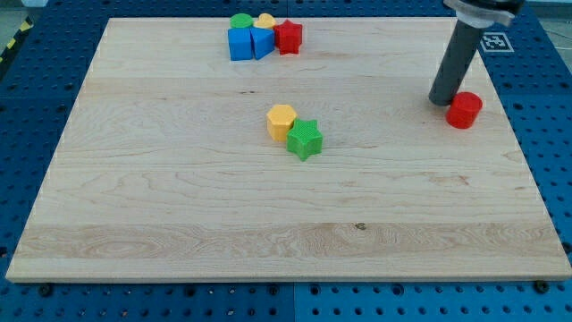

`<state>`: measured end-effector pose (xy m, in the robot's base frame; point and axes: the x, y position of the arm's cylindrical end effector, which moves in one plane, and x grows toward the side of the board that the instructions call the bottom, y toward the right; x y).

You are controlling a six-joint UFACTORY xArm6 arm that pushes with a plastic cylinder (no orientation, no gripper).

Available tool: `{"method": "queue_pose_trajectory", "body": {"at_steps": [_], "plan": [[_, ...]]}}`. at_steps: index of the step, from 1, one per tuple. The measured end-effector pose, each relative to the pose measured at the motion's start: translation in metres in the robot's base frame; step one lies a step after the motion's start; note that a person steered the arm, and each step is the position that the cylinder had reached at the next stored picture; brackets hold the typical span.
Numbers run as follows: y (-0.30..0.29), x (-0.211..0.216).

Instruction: Move the red star top left to the red circle

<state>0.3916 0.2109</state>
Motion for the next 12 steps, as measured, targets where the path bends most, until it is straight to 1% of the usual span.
{"method": "queue_pose_trajectory", "body": {"at_steps": [1,2,3,4,5,6,7,8,9,10,12], "plan": [[0.002,0.020],[0.002,0.017],[-0.025,0.008],[-0.064,-0.022],[-0.068,-0.074],[-0.101,-0.131],[-0.166,-0.159],[-0.211,-0.191],[-0.226,-0.197],[-0.243,-0.194],[-0.251,-0.184]]}}
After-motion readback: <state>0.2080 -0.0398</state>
